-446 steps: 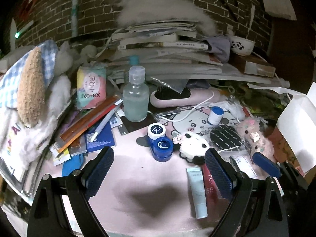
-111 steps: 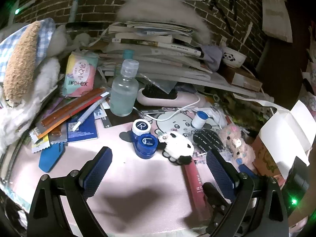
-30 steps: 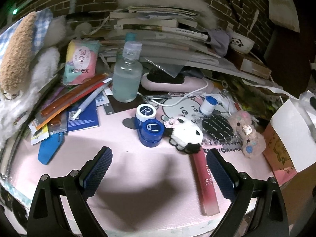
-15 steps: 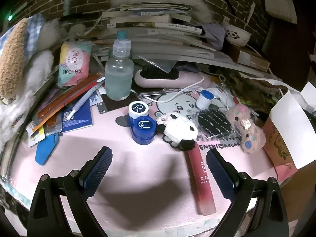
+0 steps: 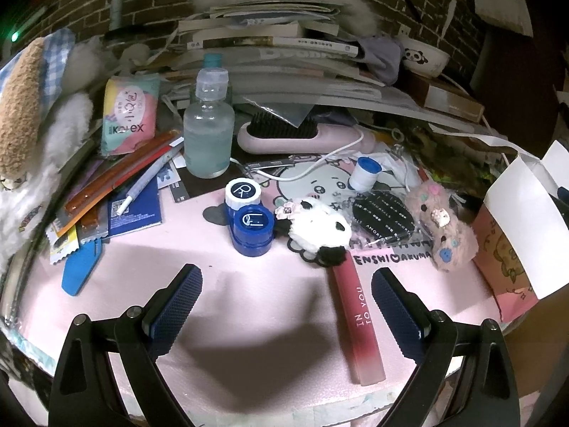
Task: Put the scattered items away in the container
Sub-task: 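Lower the container into the white box and open the right tool, then grasp the pink lipstick tube on the desk with the left tool, then carry the lipstick into the white box and open the left tool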
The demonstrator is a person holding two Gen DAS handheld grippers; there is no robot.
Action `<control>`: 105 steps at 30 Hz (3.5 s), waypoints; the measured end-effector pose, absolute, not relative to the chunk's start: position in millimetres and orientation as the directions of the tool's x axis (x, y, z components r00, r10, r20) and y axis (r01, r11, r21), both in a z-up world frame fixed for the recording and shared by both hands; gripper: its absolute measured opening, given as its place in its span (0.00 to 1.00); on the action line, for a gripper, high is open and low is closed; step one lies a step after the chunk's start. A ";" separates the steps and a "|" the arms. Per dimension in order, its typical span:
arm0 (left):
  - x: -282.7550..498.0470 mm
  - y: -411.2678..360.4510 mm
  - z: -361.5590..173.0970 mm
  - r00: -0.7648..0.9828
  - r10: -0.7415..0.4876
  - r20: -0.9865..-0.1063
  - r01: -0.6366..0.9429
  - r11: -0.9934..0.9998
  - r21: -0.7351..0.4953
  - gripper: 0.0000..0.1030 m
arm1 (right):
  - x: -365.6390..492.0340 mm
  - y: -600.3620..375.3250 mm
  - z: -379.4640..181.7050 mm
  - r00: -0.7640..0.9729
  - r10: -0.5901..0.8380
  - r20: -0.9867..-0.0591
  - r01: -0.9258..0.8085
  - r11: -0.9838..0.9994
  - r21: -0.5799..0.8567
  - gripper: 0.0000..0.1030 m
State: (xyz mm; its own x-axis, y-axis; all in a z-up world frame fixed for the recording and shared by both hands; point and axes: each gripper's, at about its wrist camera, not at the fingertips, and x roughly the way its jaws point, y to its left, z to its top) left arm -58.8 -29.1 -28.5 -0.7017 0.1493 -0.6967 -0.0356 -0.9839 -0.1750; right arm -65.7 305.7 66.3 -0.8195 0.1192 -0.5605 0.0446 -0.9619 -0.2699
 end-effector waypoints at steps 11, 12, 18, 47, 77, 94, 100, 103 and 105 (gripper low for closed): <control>-47.7 -18.7 -28.5 -0.706 0.221 -0.673 -0.128 -0.974 -0.186 0.92 | -28.6 282.9 92.5 -0.906 -0.135 -0.402 0.174 -0.983 -0.063 0.97; -45.9 -16.3 -28.9 -0.703 0.229 -0.673 -0.142 -0.973 -0.183 0.92 | -25.6 276.6 91.4 -0.902 -0.170 -0.397 0.206 -0.977 -0.050 0.97; -36.1 -1.1 -34.9 -0.683 0.262 -0.682 -0.216 -0.964 -0.154 0.65 | 0.1 213.8 77.2 -0.887 -0.309 -0.343 0.370 -0.920 -0.130 0.97; -44.7 -19.4 -37.6 -0.662 0.340 -0.668 -0.238 -0.940 -0.244 0.11 | 20.6 144.2 -10.6 -0.794 -0.426 -0.434 0.500 -0.863 -0.067 0.98; -53.5 -12.2 -43.5 -0.622 0.339 -0.706 -0.248 -0.940 -0.233 0.11 | 0.8 170.5 -39.7 -0.780 -0.390 -0.490 0.379 -0.917 0.126 0.98; -62.5 10.8 -48.2 -0.652 0.251 -0.715 -0.254 -0.961 -0.106 0.13 | -5.5 177.9 -43.9 -0.775 -0.390 -0.498 0.361 -0.919 0.157 0.98; -59.8 13.8 -47.6 -0.671 0.223 -0.707 -0.246 -0.967 -0.071 0.11 | -5.2 181.3 -42.2 -0.780 -0.390 -0.490 0.356 -0.920 0.166 0.98; -60.3 13.1 -46.5 -0.677 0.217 -0.703 -0.238 -0.969 -0.070 0.11 | -4.9 182.7 -42.1 -0.782 -0.389 -0.488 0.353 -0.920 0.169 0.98; -60.3 10.4 -43.4 -0.686 0.215 -0.695 -0.230 -0.971 -0.073 0.11 | -5.0 184.3 -41.7 -0.786 -0.387 -0.482 0.350 -0.921 0.169 0.98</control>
